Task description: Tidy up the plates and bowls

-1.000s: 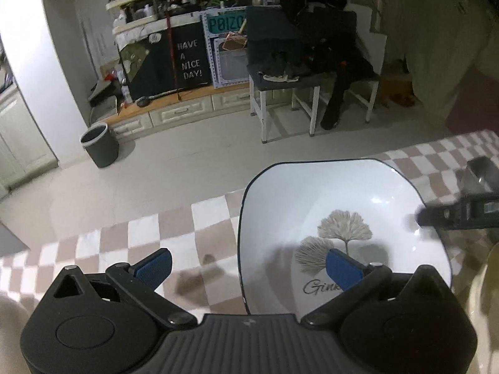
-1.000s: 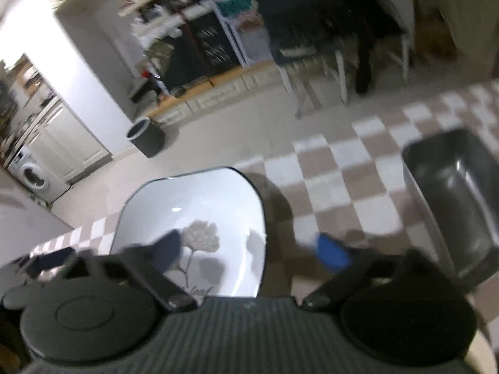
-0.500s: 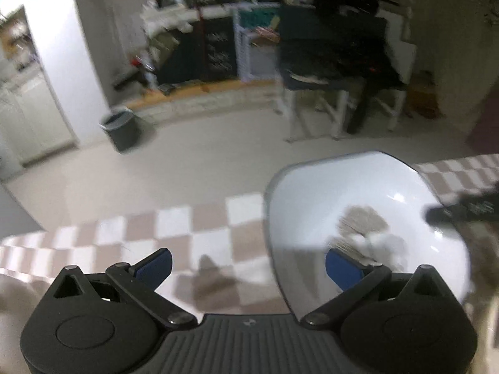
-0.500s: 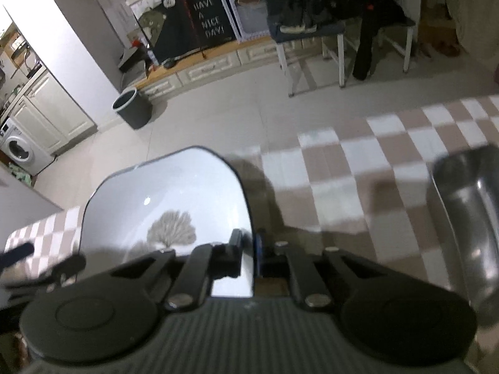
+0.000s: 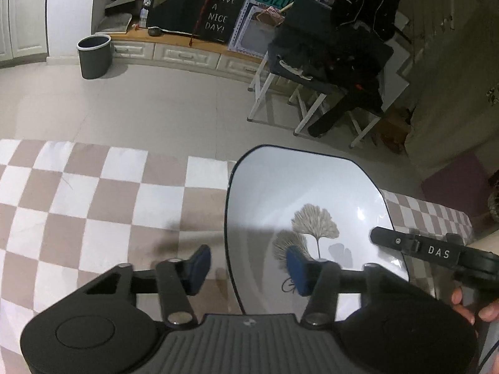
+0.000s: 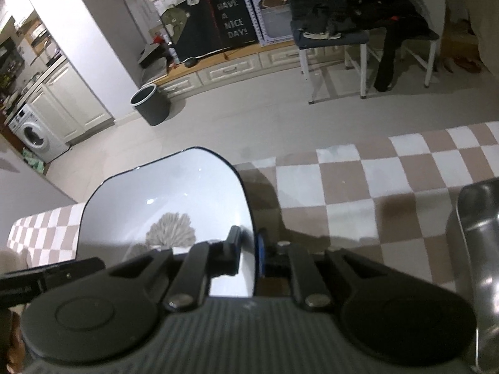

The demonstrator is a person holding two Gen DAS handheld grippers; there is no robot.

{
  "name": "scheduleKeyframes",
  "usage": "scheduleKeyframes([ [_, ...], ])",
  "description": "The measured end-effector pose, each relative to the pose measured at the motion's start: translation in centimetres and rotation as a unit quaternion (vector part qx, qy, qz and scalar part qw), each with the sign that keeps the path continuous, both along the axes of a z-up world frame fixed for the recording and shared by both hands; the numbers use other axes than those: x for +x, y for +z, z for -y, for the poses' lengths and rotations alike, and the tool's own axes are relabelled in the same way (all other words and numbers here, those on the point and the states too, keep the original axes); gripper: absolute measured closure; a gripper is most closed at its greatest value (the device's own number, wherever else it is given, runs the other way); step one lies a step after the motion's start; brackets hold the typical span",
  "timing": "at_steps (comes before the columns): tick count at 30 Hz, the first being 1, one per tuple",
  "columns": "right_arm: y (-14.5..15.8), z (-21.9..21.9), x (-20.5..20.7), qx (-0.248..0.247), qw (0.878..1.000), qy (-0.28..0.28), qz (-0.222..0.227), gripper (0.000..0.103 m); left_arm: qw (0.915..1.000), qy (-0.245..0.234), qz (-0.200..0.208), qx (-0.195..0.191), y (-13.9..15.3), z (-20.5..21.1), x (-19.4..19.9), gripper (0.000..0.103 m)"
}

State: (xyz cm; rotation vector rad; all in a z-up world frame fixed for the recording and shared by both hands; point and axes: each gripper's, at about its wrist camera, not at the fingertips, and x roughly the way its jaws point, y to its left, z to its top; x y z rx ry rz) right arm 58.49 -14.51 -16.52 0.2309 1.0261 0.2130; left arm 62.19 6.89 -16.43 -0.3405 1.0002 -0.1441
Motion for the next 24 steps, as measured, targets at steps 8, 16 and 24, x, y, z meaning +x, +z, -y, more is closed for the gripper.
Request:
scheduleKeyframes([
  [8, 0.2, 0.1, -1.5, 0.0, 0.999, 0.034, 0.025, 0.09, 0.9968, 0.019, 0.021, 0.075, 0.4, 1.0, -1.2, 0.089],
  [16, 2.2, 0.9, -2.6, 0.026, 0.998, 0.03, 0.046, 0.091, 0.9953, 0.029, 0.063, 0.068, 3.9, 0.6, -4.2, 0.089],
  [24, 7.0, 2.5, -6.0, 0.047, 0.994, 0.031, 0.088, 0.091, 0.9899, 0.005, 0.11, 0.089, 10.0, 2.0, -9.1, 0.089],
])
